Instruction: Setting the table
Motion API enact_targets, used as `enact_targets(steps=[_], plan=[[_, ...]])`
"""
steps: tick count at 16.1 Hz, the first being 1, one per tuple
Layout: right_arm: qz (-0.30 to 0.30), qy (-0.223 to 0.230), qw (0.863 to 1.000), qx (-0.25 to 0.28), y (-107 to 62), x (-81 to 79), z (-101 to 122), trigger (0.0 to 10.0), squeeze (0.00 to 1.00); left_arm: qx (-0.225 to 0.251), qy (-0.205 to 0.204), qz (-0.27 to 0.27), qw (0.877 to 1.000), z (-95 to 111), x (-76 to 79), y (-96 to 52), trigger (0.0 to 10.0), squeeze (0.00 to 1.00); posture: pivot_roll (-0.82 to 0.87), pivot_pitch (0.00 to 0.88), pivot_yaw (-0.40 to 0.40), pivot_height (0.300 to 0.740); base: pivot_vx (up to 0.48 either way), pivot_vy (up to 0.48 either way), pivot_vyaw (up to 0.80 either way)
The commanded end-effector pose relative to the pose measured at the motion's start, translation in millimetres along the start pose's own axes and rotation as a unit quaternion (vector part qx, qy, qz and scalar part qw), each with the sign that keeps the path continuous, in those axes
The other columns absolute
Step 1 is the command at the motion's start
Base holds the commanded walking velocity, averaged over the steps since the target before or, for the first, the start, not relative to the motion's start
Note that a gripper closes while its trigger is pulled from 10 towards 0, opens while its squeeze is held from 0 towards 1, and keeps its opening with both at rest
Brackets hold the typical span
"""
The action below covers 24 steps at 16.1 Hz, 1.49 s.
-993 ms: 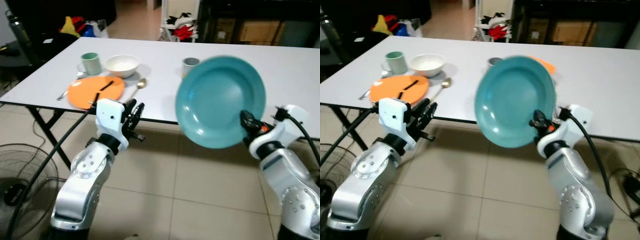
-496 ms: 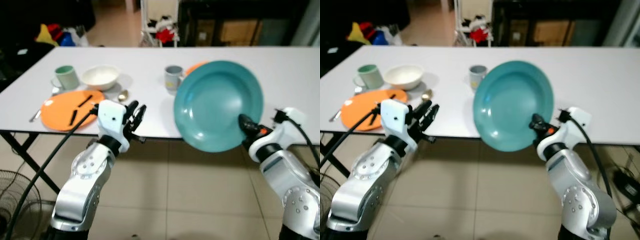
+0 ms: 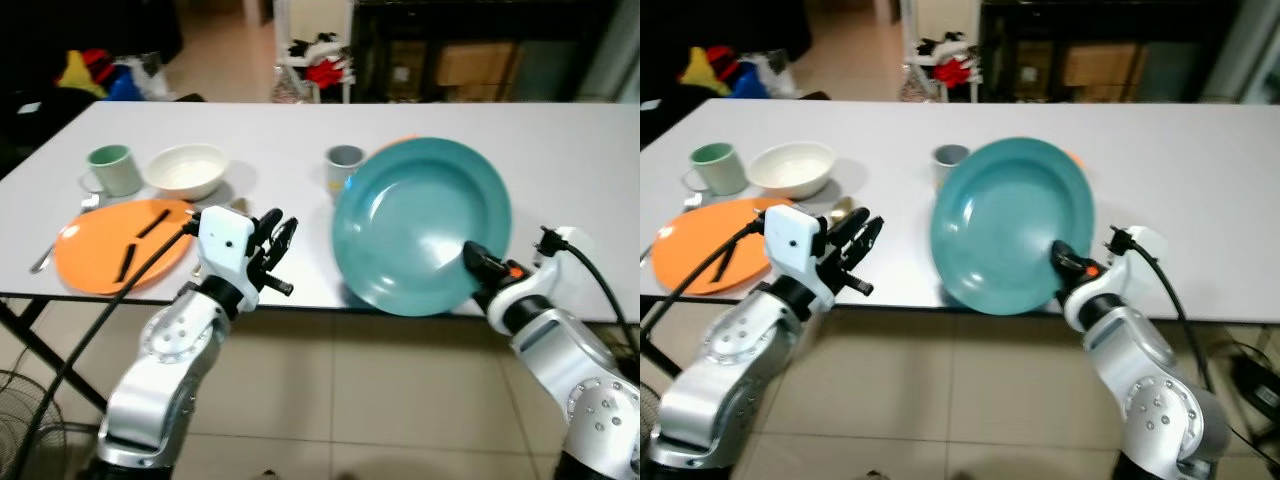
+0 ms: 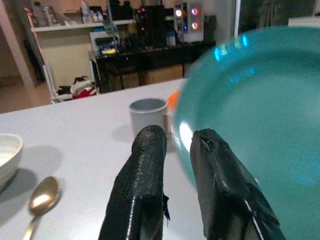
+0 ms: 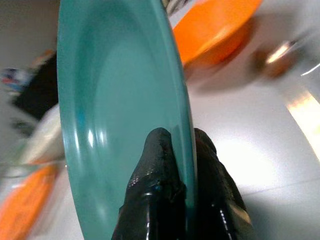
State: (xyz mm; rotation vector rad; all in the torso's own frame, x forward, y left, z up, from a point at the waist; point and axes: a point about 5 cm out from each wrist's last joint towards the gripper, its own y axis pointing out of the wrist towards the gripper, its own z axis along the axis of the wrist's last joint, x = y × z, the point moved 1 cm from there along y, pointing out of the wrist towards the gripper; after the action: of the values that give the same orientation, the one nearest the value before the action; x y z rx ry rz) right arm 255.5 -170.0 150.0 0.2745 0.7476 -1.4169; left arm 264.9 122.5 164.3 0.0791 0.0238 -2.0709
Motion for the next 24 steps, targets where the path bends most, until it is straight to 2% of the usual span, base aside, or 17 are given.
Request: enact_targets(steps=[1,2,4,7,9,11,20,24], plan=[[0.021,0.016,1.000,-0.002,1.4,-7.2,2,10.0,0.00,-0.015,0.000,-0.021,1.000,-3,3.0,-2.0,10.0,0.00,0.07,0.000,0.041,0.740,0.000,0.000,0.00],[0.014,0.070,0.997,-0.002,3.1,-3.0,2,10.0,0.00,-0.033,0.005,-0.077,0.996,-7,11.8,-6.0,10.0,0.00,0.07,0.000,0.041,0.740,0.000,0.000,0.00],[0.001,0.121,0.992,-0.014,5.6,3.5,-1,10.0,0.00,-0.039,0.007,-0.119,0.992,-8,18.1,-8.9,10.0,0.00,0.07,0.000,0.045,0.740,0.000,0.000,0.00],[-0.018,0.171,0.984,-0.045,10.0,9.2,-9,10.0,0.00,-0.048,0.012,-0.151,0.987,-8,20.9,-10.1,10.0,0.00,0.07,0.000,0.049,0.740,0.000,0.000,0.00],[-0.066,0.222,0.972,-0.051,15.7,21.5,-11,10.0,0.00,-0.057,0.020,-0.177,0.982,-9,23.4,-11.3,10.0,0.00,0.07,0.000,0.052,0.740,0.000,0.000,0.00],[-0.081,0.270,0.958,-0.053,22.7,28.6,-8,10.0,0.00,-0.060,0.027,-0.190,0.980,-9,25.2,-10.9,10.0,0.00,0.07,0.000,0.053,0.740,0.000,0.000,0.00],[-0.121,0.275,0.946,-0.122,51.1,36.6,-6,10.0,0.00,-0.064,0.030,-0.201,0.977,-9,27.4,-11.9,10.0,0.00,0.08,0.000,0.048,0.740,0.000,0.000,0.00],[-0.136,0.247,0.951,-0.127,62.8,40.8,-7,10.0,0.00,-0.064,0.031,-0.199,0.977,-9,27.5,-12.3,10.0,0.00,0.09,0.000,0.045,0.740,0.000,0.000,0.00]])
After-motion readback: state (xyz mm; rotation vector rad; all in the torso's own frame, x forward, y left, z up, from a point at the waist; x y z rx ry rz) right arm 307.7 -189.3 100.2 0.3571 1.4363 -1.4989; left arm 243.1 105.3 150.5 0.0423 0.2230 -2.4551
